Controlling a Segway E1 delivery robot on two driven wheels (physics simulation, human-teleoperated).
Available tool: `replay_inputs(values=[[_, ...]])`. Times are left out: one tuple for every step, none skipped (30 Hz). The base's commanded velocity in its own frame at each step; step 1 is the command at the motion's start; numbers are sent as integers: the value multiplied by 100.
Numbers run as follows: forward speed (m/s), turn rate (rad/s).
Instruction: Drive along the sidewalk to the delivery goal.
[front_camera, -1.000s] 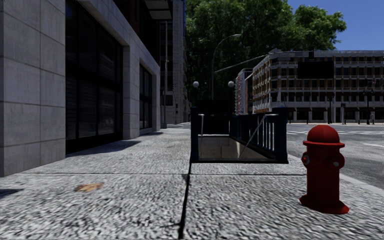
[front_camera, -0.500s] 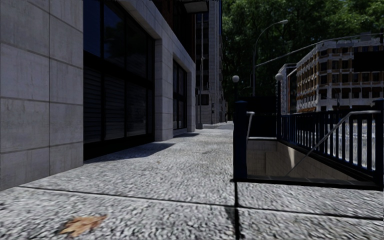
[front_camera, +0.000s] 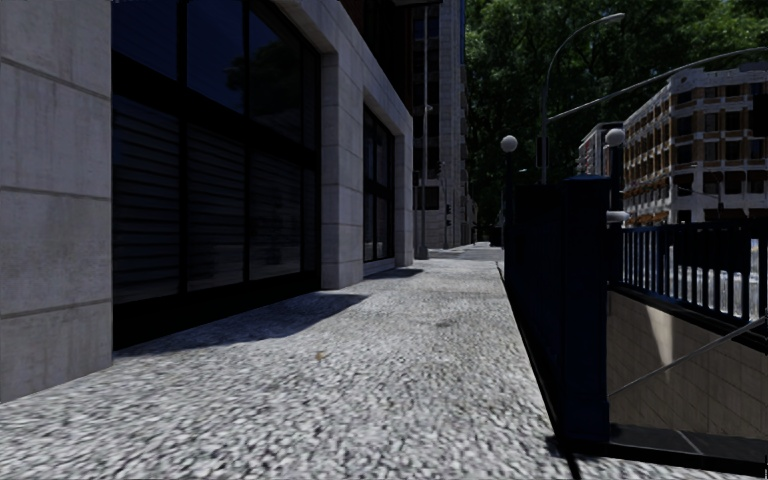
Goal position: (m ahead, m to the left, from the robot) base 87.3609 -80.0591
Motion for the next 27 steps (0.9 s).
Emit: replay_inputs(values=[[200, 0], [200, 0], [200, 0], [200, 0], [200, 0], [200, 0], [200, 0], [200, 0], [200, 0], [200, 0], [200, 0], [200, -2], [200, -17], [200, -26], [200, -26], [200, -30], [200, -32], [200, -33], [200, -34], [200, -34], [200, -35], [200, -36], [200, -36], [200, -36], [200, -36], [200, -38], [200, -40]])
